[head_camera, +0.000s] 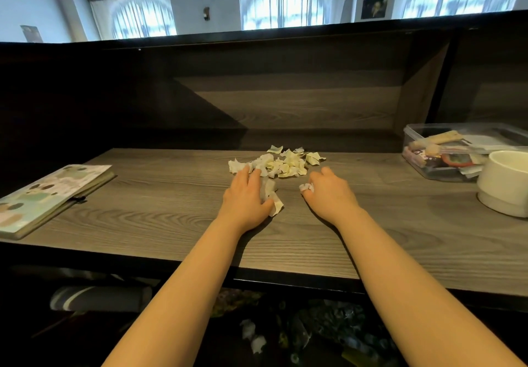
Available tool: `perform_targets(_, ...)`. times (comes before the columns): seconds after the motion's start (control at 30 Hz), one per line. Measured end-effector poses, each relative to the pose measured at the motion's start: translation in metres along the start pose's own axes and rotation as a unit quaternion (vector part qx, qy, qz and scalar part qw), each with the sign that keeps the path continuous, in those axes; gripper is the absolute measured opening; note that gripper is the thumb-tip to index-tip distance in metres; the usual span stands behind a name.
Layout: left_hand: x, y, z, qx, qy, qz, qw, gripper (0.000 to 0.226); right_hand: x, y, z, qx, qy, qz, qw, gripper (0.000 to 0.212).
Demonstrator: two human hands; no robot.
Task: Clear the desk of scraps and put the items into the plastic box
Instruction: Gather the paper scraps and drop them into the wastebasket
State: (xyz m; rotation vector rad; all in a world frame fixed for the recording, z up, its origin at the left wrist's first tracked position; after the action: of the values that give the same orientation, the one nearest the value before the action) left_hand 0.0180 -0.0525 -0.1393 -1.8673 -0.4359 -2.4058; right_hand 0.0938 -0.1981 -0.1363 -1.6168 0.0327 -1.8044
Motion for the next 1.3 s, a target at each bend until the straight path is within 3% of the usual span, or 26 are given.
perform_targets(0.13, -0.002, 0.006, -0.001, -0.032, -0.015, -0.007, 0.999, 0.023, 0.001, -0.003, -0.003, 0.009, -0.001, -0.017, 1.0, 0.029)
perform_targets(0.23, 0.002, 0.006, -0.004, -0.046, 0.01, -0.033, 0.998, 0.007, 0.005, -0.002, -0.004, 0.012, 0.017, 0.085, 0.996, 0.014)
perform_targets(0.37, 0.006, 0.005, -0.004, -0.049, 0.037, -0.046, 0.997, 0.013, 0.019, 0.006, -0.006, -0.064, 0.069, 0.345, 0.934, 0.005)
perform_targets(0.5, 0.009, 0.006, -0.006, -0.042, 0.06, -0.048, 0.996, 0.005, 0.026, -0.001, -0.005, -0.059, 0.102, 0.408, 0.906, 0.008)
perform_targets(0.63, 0.012, 0.005, -0.008, -0.015, 0.06, -0.035, 0.997, 0.018, 0.034, -0.006, -0.008, -0.06, 0.111, 0.462, 0.878, 0.015)
perform_targets(0.73, 0.01, -0.003, -0.008, 0.019, 0.063, -0.117, 0.991, 0.024, 0.042, -0.005, -0.011, -0.07, 0.118, 0.494, 0.858, 0.027)
perform_targets(0.87, 0.019, -0.011, -0.012, 0.066, 0.114, -0.262, 0.956, 0.037, 0.042, -0.012, -0.017, -0.069, 0.101, 0.504, 0.855, 0.035)
perform_targets(1.03, 0.041, -0.019, -0.024, 0.123, 0.178, -0.441, 0.871, 0.041, 0.039, -0.042, -0.024, -0.037, 0.058, 0.491, 0.868, 0.035)
perform_targets(1.3, 0.073, -0.029, -0.061, 0.133, 0.191, -0.535, 0.813, 0.038, 0.046, -0.102, -0.058, 0.034, 0.052, 0.517, 0.854, 0.033)
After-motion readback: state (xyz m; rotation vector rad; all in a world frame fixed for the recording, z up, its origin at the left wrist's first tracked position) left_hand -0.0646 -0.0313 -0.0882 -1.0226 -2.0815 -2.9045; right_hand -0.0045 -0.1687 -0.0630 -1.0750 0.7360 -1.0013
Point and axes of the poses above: each hand's wrist, its own z-axis towards the middle knuckle, its own x-axis out of the back of the hand, y = z × x, the point moved 6 cm from there along z, towards the middle knuckle, and after that the axes turned 9 degrees about z, right-handed, at the moved point
